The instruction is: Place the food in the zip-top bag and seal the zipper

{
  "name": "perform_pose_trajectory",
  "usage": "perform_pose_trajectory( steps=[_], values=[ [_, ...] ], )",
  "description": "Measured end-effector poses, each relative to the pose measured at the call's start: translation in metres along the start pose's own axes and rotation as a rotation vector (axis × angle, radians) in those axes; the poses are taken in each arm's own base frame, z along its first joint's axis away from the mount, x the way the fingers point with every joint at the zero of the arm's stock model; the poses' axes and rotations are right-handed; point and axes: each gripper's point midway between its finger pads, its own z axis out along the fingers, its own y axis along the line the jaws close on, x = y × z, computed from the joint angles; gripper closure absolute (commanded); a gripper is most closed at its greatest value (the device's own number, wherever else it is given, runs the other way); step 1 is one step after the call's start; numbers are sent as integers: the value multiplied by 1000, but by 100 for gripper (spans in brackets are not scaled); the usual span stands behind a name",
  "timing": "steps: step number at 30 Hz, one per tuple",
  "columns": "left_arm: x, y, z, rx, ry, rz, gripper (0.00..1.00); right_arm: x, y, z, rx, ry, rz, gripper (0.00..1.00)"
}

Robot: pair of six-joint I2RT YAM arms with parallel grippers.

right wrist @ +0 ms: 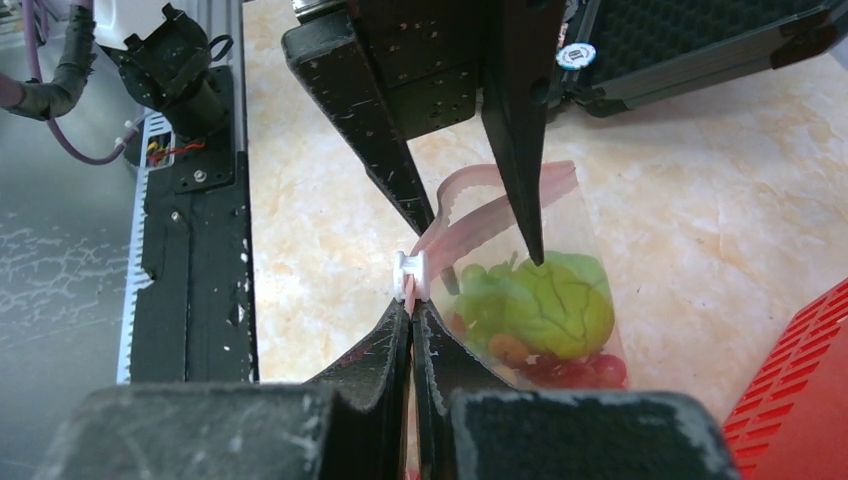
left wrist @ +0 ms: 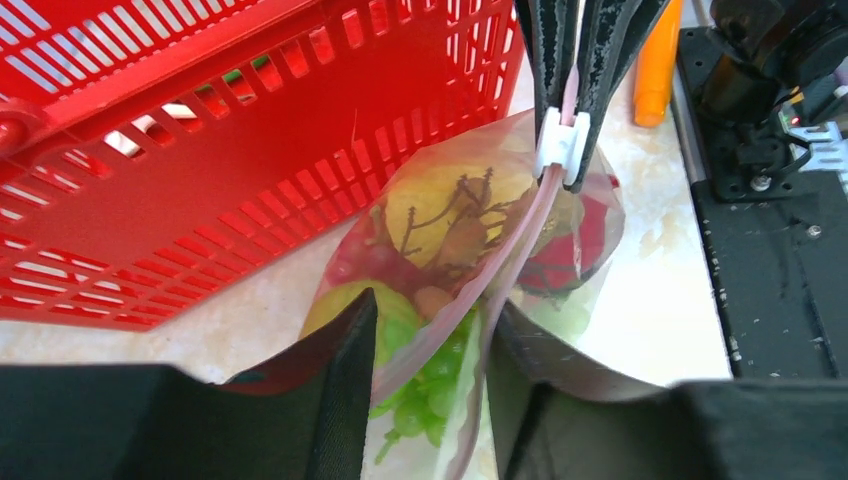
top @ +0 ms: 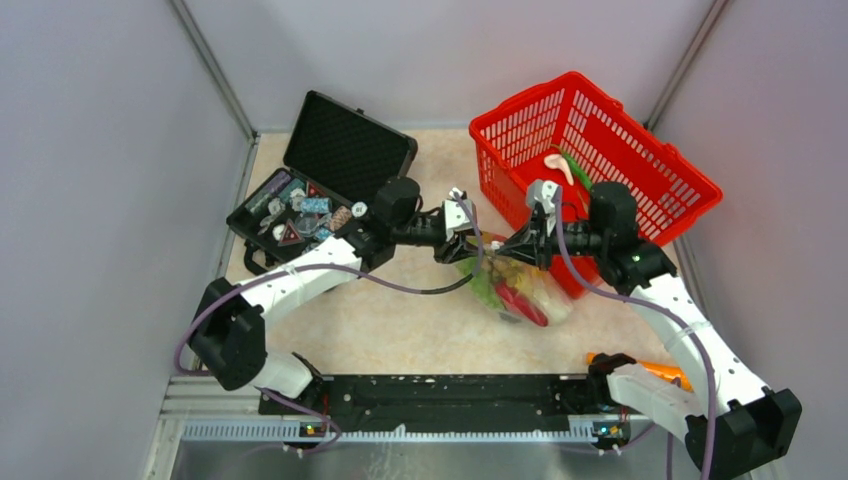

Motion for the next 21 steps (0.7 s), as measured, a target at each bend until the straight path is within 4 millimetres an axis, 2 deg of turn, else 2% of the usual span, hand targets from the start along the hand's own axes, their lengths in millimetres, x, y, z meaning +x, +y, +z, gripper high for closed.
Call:
perform_pose_trajectory(
  steps=[5, 7, 10, 13, 18, 21],
  values=[
    [1, -1, 0, 3, 5, -19, 99, 0, -1, 0, 5, 1, -6, 100],
    [1, -2, 0, 3, 5, -28, 100, 0, -2, 0, 8, 1, -8, 100],
    [0, -2, 0, -2, 5, -47, 100, -1, -3, -1, 18, -3, -13, 79],
    [1, 1, -1, -24, 11, -81, 100, 0, -1, -2, 29, -7, -8, 68],
    [-7, -1, -5, -30, -5, -110, 100, 2, 0, -2, 46, 4, -11, 60],
    [-16, -3, -10, -36, -23, -104, 100, 4, -4, -2, 68, 15, -7, 59]
  ],
)
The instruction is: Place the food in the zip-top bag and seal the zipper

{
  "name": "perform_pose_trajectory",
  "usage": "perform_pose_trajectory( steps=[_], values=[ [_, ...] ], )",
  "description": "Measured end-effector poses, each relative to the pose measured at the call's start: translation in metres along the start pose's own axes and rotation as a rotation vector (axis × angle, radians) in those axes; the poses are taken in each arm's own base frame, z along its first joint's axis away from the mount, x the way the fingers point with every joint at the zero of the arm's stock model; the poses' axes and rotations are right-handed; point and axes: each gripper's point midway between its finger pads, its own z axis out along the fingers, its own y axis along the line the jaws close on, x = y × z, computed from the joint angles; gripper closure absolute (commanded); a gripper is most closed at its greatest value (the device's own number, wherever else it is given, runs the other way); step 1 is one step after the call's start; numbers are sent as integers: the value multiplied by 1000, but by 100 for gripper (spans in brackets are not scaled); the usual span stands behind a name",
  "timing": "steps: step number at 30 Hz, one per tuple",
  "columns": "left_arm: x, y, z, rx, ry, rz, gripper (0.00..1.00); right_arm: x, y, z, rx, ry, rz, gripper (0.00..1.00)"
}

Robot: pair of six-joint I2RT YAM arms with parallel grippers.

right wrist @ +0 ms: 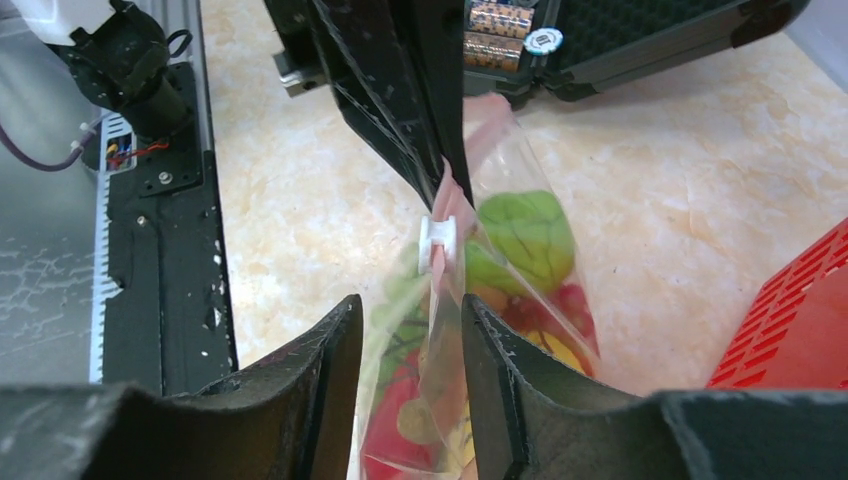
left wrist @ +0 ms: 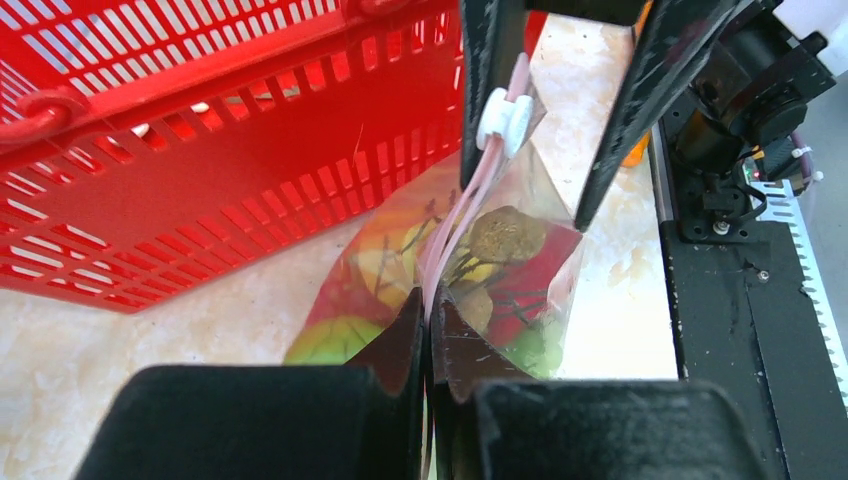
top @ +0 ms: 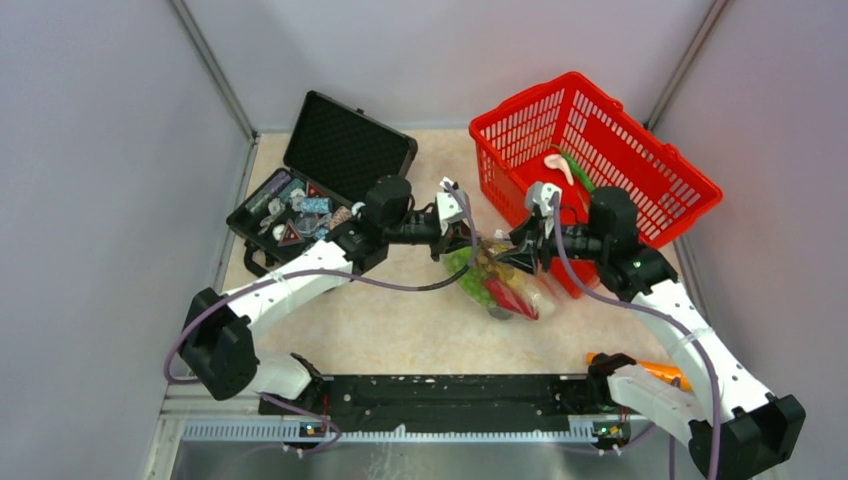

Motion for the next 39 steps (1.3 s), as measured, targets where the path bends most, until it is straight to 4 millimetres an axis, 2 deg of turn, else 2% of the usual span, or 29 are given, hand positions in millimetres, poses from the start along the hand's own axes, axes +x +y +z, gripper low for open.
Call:
perform_pose_trajectory(
  steps=[5, 10, 11, 14, 17, 19, 20, 22, 24, 28, 33, 36, 37, 39],
  values=[
    [-12, -4, -5, 2, -27, 13, 100, 1, -7, 4, 24, 4, 12, 58],
    [-14, -6, -6, 5, -31, 9, 100, -3, -12, 12, 23, -11, 14, 60],
    [-13, -6, -6, 5, -31, 8, 100, -3, -13, 13, 23, -13, 15, 65],
    [-12, -7, -6, 5, -32, 9, 100, -9, -14, 16, 13, -37, 8, 88],
    [-12, -9, -8, 6, -33, 10, 100, -16, -13, 17, -1, -63, -5, 100],
    [-12, -11, -9, 6, -36, 13, 100, -17, -13, 18, -7, -66, -7, 100],
    [-12, -11, -9, 4, -38, 16, 100, -16, -12, 18, -9, -67, -8, 96],
    [-12, -12, -10, 2, -39, 15, 100, -15, -11, 19, -16, -67, -8, 78],
    [-11, -12, -10, 2, -40, 15, 100, -12, -10, 19, -22, -66, -4, 75],
    [-12, -11, -10, -2, -46, 18, 100, -6, -8, 21, -33, -61, 1, 76],
    [-12, -11, -10, -4, -50, 20, 100, -3, -7, 21, -42, -60, 3, 98],
    [-12, -12, -11, -4, -51, 21, 100, -5, -7, 22, -43, -70, 1, 100],
    [-12, -12, -11, -4, -52, 21, 98, -6, -8, 22, -42, -74, -1, 100],
    [-14, -12, -11, -4, -55, 24, 68, -7, -8, 22, -43, -79, -1, 100]
  ],
)
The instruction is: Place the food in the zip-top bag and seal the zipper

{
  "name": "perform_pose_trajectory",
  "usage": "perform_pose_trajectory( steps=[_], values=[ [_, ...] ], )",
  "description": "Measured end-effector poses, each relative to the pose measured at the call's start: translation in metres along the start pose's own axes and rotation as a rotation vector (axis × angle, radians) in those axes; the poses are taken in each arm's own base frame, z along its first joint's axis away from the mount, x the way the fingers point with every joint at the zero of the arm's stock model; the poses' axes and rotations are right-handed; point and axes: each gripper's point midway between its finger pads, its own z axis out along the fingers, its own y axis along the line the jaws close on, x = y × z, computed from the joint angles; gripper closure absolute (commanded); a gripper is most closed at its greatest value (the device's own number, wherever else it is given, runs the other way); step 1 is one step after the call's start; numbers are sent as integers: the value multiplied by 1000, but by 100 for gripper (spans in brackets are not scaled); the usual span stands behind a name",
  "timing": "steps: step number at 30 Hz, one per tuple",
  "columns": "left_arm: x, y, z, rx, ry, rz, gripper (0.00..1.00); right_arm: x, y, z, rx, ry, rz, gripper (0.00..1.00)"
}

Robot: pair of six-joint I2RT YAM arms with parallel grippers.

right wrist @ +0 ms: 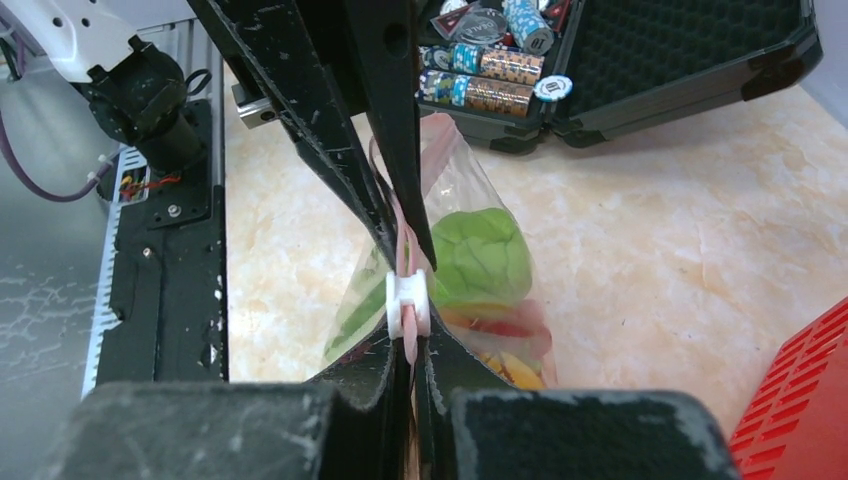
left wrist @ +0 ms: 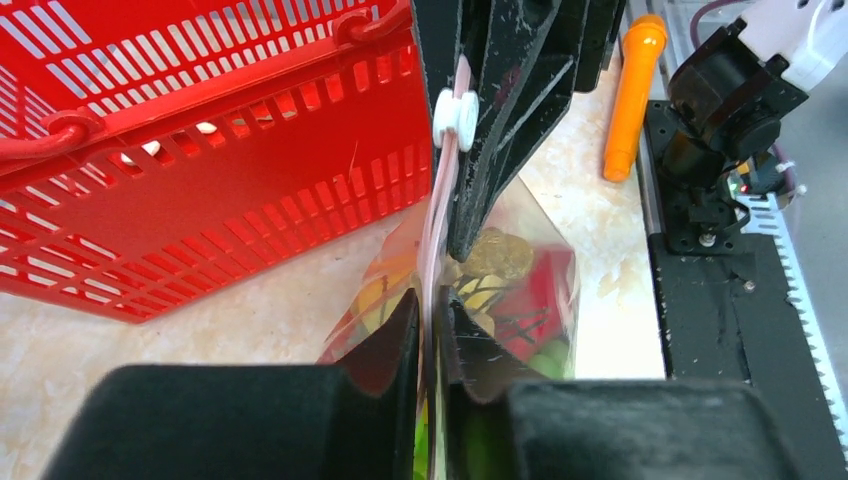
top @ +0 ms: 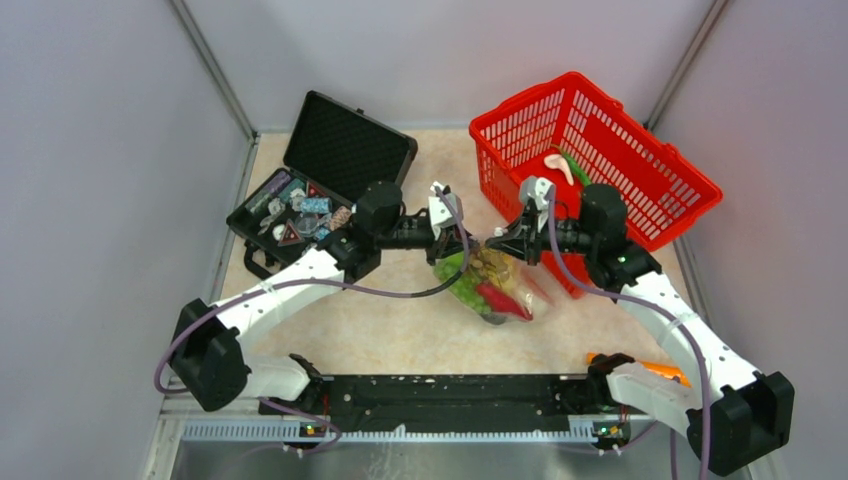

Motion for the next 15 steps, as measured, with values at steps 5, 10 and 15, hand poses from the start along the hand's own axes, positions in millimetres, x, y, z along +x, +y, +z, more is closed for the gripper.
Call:
perform_pose_trajectory(
  steps=[5, 10, 15],
  values=[
    [-11, -1, -1, 4, -33, 19, 49, 2, 1, 0, -6, 5, 2, 100],
    [-25, -10, -2, 53, -83, 26, 53, 7, 4, -1, -20, 24, -1, 100],
    [-41, -22, 0, 145, -115, 8, 54, 11, 7, -2, -31, 35, -1, 100]
  ],
)
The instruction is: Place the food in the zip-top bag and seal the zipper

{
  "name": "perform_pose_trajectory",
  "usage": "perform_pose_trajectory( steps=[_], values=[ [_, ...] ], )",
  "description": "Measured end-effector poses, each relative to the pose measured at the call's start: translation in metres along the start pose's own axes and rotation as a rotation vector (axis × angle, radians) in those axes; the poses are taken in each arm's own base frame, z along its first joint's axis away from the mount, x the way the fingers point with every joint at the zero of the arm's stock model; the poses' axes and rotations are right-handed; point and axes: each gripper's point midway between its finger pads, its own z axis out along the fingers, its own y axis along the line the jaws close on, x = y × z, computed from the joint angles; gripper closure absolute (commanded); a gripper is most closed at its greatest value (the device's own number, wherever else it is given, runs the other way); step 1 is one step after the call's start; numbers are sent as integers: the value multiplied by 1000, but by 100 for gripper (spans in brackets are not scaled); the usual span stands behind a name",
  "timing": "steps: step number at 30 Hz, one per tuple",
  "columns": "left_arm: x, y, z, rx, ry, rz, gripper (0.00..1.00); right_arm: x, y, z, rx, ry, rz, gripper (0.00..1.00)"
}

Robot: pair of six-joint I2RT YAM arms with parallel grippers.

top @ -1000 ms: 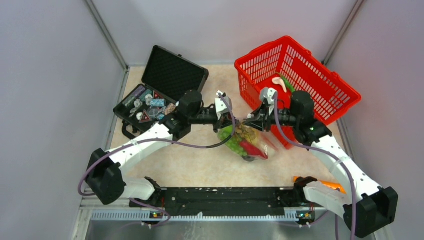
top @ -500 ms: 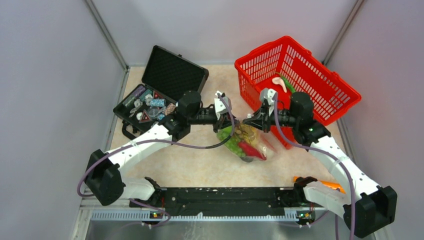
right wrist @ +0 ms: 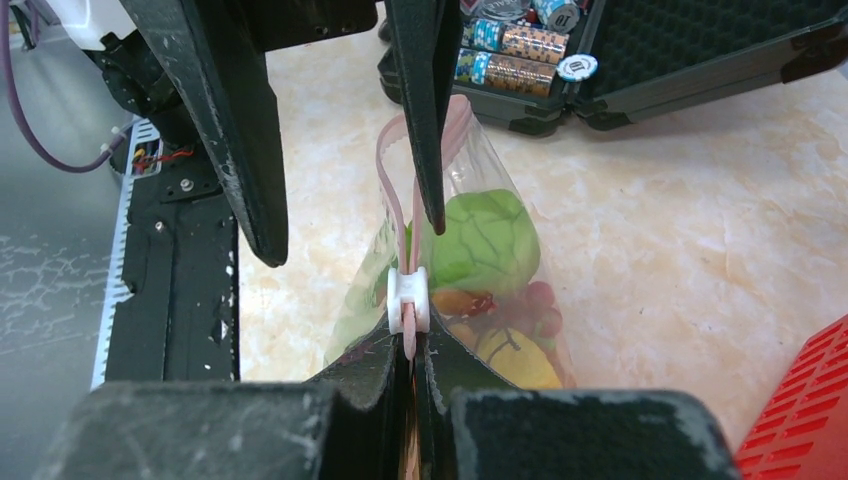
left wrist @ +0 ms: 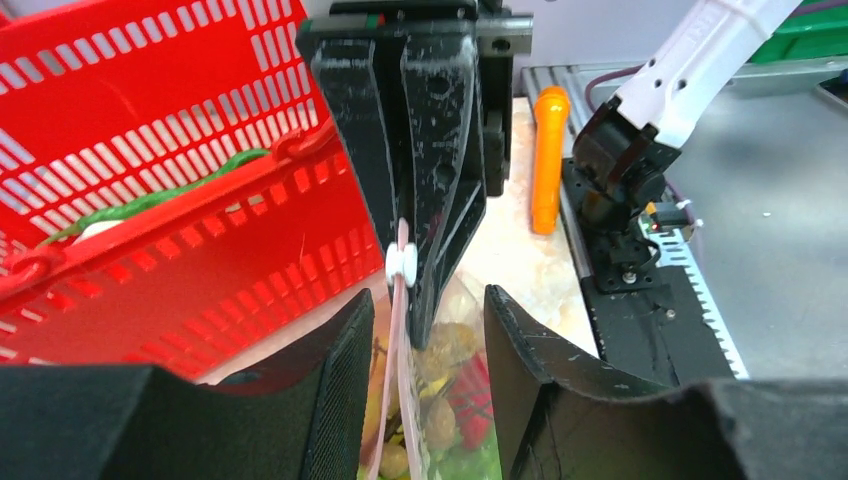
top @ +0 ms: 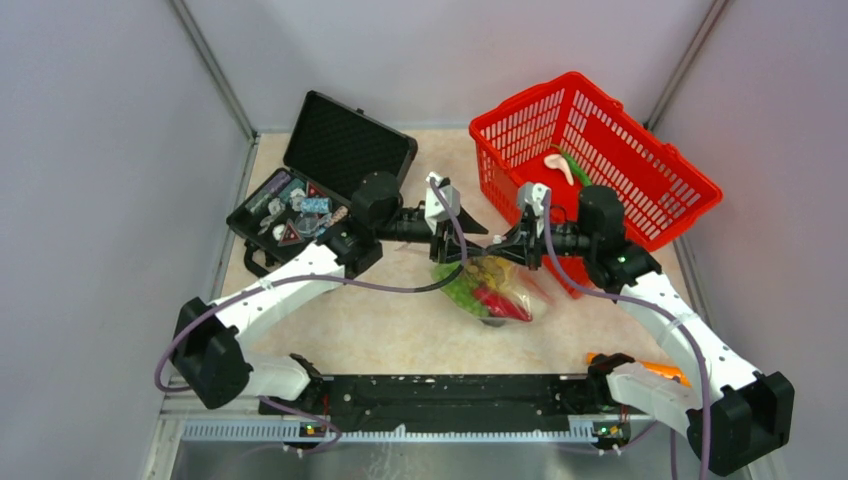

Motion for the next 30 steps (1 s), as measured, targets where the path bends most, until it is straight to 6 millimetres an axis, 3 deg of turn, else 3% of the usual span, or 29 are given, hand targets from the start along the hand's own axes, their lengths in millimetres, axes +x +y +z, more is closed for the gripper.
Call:
perform_pose_trajectory(
  steps=[7, 18, 30],
  values=[
    [-7, -1, 11, 72, -10, -40, 62, 1, 1, 0, -4, 3, -2, 100],
    [11, 3, 22, 90, 33, -99, 67, 2, 1, 0, -4, 5, -6, 100],
    [10, 5, 26, 81, 28, -114, 75, 3, 1, 0, -4, 9, -2, 100]
  ],
)
